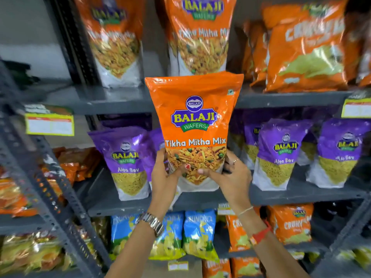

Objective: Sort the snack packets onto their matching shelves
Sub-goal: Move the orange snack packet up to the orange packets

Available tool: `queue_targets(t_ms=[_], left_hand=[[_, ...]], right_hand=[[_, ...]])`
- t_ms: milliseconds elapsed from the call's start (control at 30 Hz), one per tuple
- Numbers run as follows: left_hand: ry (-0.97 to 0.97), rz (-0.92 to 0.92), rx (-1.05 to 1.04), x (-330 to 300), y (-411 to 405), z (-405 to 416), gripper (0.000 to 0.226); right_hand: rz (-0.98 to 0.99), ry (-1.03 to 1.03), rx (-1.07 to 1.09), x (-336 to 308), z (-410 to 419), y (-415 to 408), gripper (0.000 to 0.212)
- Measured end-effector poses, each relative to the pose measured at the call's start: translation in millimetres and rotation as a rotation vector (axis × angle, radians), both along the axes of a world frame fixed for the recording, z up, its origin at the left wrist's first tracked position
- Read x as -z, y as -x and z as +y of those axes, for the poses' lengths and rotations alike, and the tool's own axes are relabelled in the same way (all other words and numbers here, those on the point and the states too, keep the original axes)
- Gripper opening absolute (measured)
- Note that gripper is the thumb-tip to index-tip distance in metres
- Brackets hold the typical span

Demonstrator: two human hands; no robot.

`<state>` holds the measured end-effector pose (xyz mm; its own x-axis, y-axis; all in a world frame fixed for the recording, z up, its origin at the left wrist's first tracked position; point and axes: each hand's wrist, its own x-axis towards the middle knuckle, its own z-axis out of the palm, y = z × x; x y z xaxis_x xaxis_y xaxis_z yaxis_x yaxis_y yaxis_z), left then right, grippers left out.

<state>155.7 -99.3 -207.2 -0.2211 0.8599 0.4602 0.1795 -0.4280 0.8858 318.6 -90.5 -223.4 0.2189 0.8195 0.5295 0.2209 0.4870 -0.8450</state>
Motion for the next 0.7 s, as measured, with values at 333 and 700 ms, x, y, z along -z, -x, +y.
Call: queue_targets(t_ms=[333,700], left_hand=[[-0.2,0.025,-0.183,-103.1,69.1,-3.9,0.057],[-0.22,0.043,-0.263,-213.7,150.5,33.6,0.045]], right_hand=[[0.08,-0.241,-0.17,-112.9,7.6,65.4,0.048],[-0.015,-0.352,-0.163,-218.6,62.6,147.3,0.057]])
